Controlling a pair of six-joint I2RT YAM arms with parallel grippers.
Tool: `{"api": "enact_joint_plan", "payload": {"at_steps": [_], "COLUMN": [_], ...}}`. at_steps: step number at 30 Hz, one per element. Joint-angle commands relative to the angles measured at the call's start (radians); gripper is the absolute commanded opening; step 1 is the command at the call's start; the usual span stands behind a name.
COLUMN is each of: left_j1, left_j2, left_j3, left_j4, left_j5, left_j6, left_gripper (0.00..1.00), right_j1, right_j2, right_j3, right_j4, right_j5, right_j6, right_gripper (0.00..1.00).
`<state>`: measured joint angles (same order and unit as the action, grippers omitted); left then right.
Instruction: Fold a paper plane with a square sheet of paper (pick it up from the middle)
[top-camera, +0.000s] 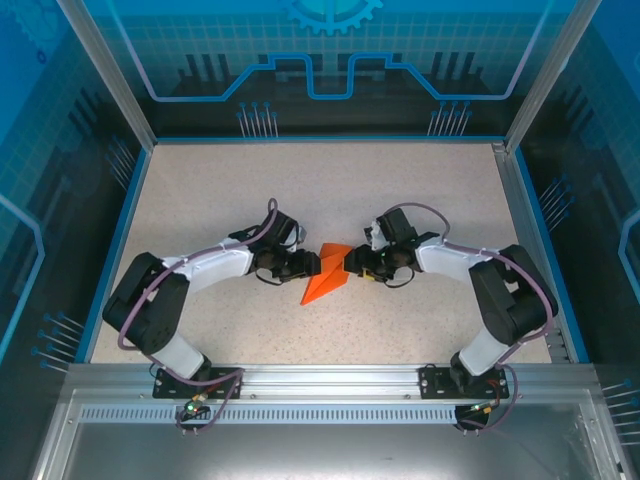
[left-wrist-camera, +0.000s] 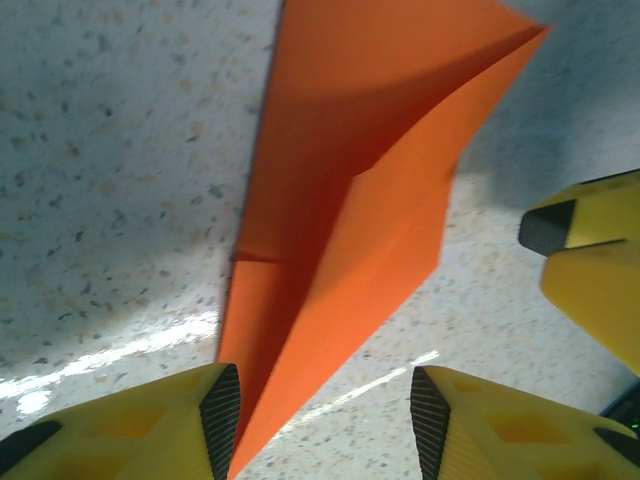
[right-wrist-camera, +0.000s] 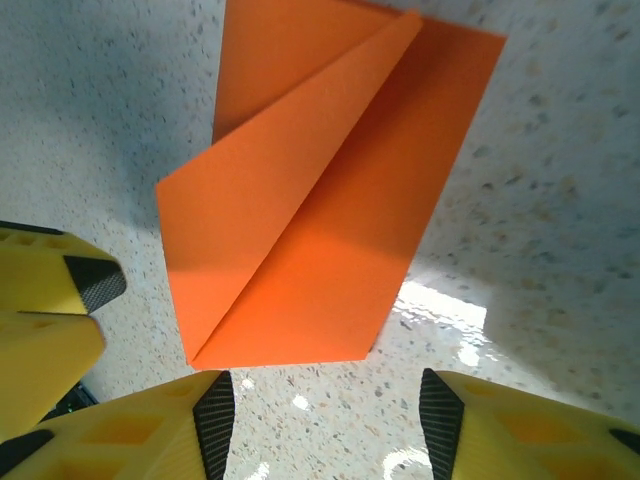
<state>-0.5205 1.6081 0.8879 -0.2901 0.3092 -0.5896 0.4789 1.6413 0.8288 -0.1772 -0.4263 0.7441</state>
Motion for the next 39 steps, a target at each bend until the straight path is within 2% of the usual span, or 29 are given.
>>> {"api": "enact_joint_plan", "payload": {"at_steps": [1, 9, 39], "left_j1": [0.008, 0.008, -0.006], "left_j2": [0.034, 0.084, 0.159], "left_j3": [0.034, 0.044, 0.053], "left_j4": [-0.047, -0.030, -0.021], "left_j5": [-0.002, 0.021, 0.083], "left_j6": [0.037, 0.040, 0.031], "left_gripper": [0.51, 0.47, 0.33], "right_j1": [0.026, 0.046, 0.055], "right_j2": [0.035, 0.057, 0.161], "right_j3": [0.012, 0.006, -0.051], "right_j4": [0.018, 0.033, 0.333], "right_j5": [0.000, -0.010, -0.075], "right_j6": [0.055, 0.096, 0.320], "right_gripper": [0.55, 0.52, 0.42]}}
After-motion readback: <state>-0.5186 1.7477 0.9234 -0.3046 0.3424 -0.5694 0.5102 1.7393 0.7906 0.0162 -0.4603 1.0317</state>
